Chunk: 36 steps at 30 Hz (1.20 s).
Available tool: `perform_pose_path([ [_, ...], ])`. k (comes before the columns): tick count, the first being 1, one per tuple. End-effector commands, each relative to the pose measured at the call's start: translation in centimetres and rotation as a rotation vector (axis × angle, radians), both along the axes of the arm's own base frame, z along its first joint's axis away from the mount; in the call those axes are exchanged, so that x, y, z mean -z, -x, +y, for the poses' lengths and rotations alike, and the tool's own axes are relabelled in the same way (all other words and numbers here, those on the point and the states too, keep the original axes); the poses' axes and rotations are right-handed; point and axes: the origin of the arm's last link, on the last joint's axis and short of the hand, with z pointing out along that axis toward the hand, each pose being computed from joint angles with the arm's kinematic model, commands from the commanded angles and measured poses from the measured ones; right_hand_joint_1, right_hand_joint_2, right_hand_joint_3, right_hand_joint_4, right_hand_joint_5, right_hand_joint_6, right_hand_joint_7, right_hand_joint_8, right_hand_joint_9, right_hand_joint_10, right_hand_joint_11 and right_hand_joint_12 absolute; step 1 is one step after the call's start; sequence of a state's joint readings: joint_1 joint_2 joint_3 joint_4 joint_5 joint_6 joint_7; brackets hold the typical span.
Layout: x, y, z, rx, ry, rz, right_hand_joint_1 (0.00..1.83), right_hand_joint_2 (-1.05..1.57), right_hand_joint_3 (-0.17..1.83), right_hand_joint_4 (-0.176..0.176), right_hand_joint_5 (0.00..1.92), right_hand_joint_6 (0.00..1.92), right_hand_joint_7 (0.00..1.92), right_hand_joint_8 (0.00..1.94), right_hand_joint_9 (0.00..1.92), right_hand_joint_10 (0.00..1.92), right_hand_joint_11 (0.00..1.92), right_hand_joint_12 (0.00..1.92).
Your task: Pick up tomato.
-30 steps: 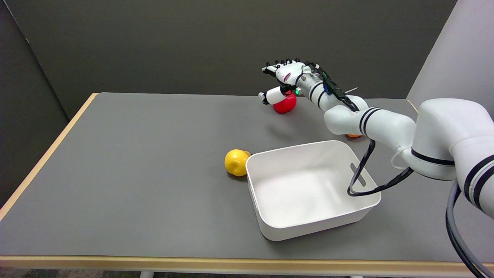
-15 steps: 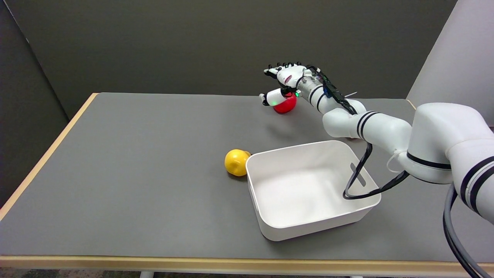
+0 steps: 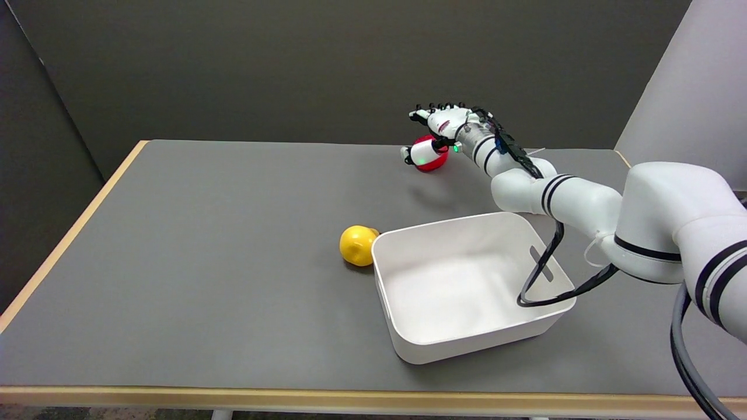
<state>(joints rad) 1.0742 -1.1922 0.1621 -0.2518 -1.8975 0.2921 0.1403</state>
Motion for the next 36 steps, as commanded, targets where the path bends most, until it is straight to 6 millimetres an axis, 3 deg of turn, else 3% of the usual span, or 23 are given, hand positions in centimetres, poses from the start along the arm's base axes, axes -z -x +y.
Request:
perform_pose_path([
  [1,-0.6,1.7,0.7,0.053,0.031,-0.021,0.19,0.61,0.96,0.089,0.04,0.29,0.11,0.25,0.15,0.51,0.06,1.06],
  [24,0.4,1.7,0.6,0.049,0.006,-0.016,0.20,0.61,0.96,0.089,0.04,0.29,0.12,0.25,0.15,0.52,0.06,1.07],
  [36,0.5,2.1,0.7,0.063,0.002,-0.008,0.29,0.64,0.95,0.089,0.04,0.29,0.13,0.25,0.15,0.52,0.07,1.08],
])
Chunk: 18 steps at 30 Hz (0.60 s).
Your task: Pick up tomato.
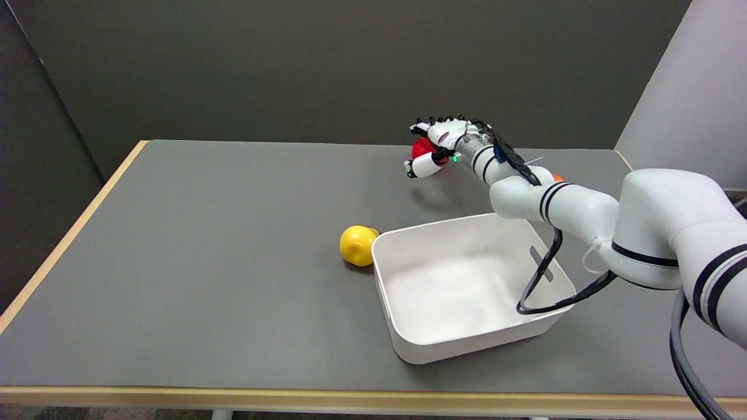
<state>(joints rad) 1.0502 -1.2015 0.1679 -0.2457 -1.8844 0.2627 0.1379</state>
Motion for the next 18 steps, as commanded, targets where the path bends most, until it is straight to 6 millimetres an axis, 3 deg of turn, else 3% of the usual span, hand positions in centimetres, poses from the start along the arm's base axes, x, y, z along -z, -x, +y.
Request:
perform_pose_path([
  [1,0.3,0.6,0.2,0.018,-0.009,0.006,0.29,0.64,0.95,0.088,0.05,0.29,0.13,0.25,0.15,0.52,0.06,1.08],
  [10,-0.3,2.0,1.2,0.050,-0.003,-0.017,0.30,0.64,0.95,0.089,0.07,0.30,0.14,0.26,0.16,0.54,0.08,1.09],
  [18,-0.9,1.2,1.5,0.021,-0.006,-0.058,0.30,0.63,0.95,0.089,0.08,0.30,0.15,0.26,0.17,0.54,0.09,1.10],
])
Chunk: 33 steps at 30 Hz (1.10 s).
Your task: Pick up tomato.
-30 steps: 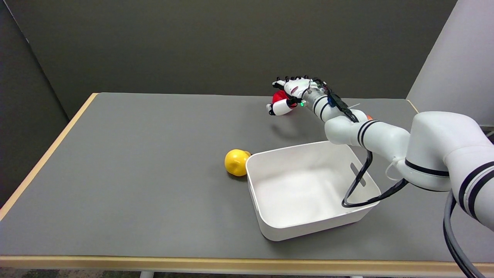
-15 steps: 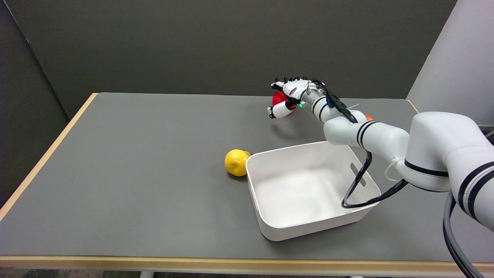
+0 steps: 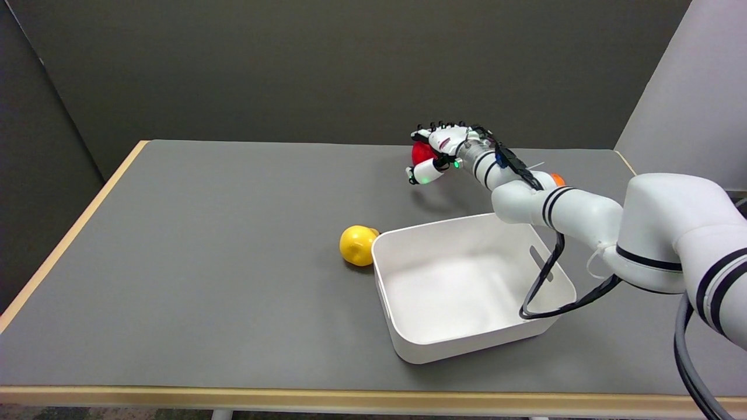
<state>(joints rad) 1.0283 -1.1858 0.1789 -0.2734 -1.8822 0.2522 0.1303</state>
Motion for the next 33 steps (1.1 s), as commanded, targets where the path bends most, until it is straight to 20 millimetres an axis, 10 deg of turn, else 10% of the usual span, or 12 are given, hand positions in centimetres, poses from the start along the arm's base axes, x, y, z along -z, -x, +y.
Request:
perform_pose_path([
  [1,-0.9,0.2,0.9,-0.006,-0.001,-0.050,0.30,0.63,0.95,0.089,0.08,0.30,0.15,0.26,0.17,0.54,0.09,1.10],
  [11,-0.4,-0.8,0.4,-0.051,-0.021,-0.037,0.61,0.71,0.95,0.076,0.06,0.29,0.14,0.26,0.16,0.55,0.08,1.11],
  [33,0.4,-3.2,-1.2,-0.100,-0.025,0.003,0.45,0.67,0.95,0.080,0.04,0.29,0.14,0.26,0.17,0.55,0.08,1.10],
])
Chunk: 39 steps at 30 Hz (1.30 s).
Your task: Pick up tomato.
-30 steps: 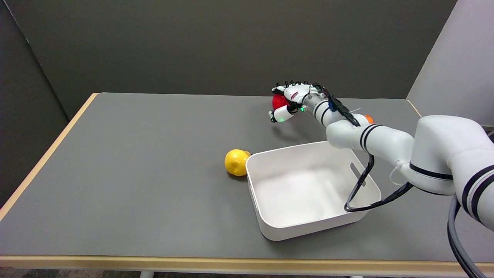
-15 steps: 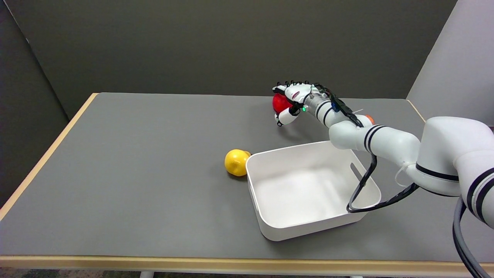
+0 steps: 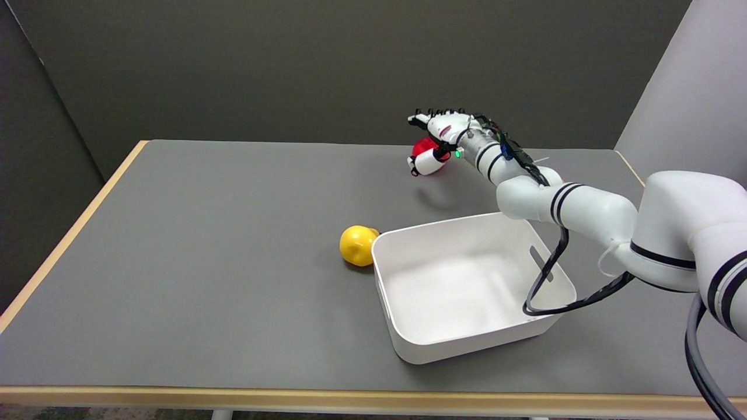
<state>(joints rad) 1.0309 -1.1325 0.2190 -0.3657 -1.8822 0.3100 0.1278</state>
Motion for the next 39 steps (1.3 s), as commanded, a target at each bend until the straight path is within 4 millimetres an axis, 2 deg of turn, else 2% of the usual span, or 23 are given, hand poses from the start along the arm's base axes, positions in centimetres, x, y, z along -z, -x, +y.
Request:
perform_pose_path([
  [1,0.4,-0.9,-0.9,-0.003,0.004,0.044,0.45,0.67,0.95,0.080,0.04,0.29,0.14,0.26,0.17,0.55,0.08,1.10],
  [16,0.0,3.3,0.8,0.132,0.027,0.036,0.44,0.67,0.95,0.081,0.04,0.29,0.14,0.26,0.17,0.54,0.08,1.10],
  [22,0.5,3.3,0.8,0.115,0.012,0.019,0.44,0.68,0.95,0.081,0.04,0.29,0.15,0.27,0.17,0.54,0.08,1.09],
  [31,1.1,1.7,0.3,0.027,-0.003,-0.010,0.50,0.70,0.98,0.070,0.01,0.24,0.24,0.35,0.21,0.59,0.08,1.04],
  [32,1.3,1.5,0.2,0.018,-0.007,-0.012,0.53,0.70,0.98,0.067,0.01,0.20,0.27,0.37,0.22,0.60,0.08,1.03],
  [34,1.3,1.1,0.1,0.001,-0.010,-0.012,0.65,0.73,0.95,0.054,0.00,0.00,0.43,0.52,0.26,0.63,0.06,1.01],
  [35,1.3,1.0,0.0,-0.005,-0.012,-0.012,0.66,0.72,0.97,0.051,0.00,0.00,0.45,0.62,0.29,0.67,0.07,0.97],
  [36,1.3,0.7,0.0,-0.020,-0.014,-0.012,0.68,0.71,0.98,0.049,0.00,0.00,0.46,0.75,0.32,0.71,0.08,0.93],
  [38,1.3,0.1,-0.1,-0.045,-0.014,-0.013,0.74,0.73,0.91,0.049,0.00,0.00,0.41,1.15,0.39,0.80,0.06,0.94],
  [39,1.3,-0.1,-0.2,-0.057,-0.012,-0.019,0.74,0.73,0.91,0.048,0.00,0.00,0.39,1.21,0.40,0.81,0.06,0.93],
])
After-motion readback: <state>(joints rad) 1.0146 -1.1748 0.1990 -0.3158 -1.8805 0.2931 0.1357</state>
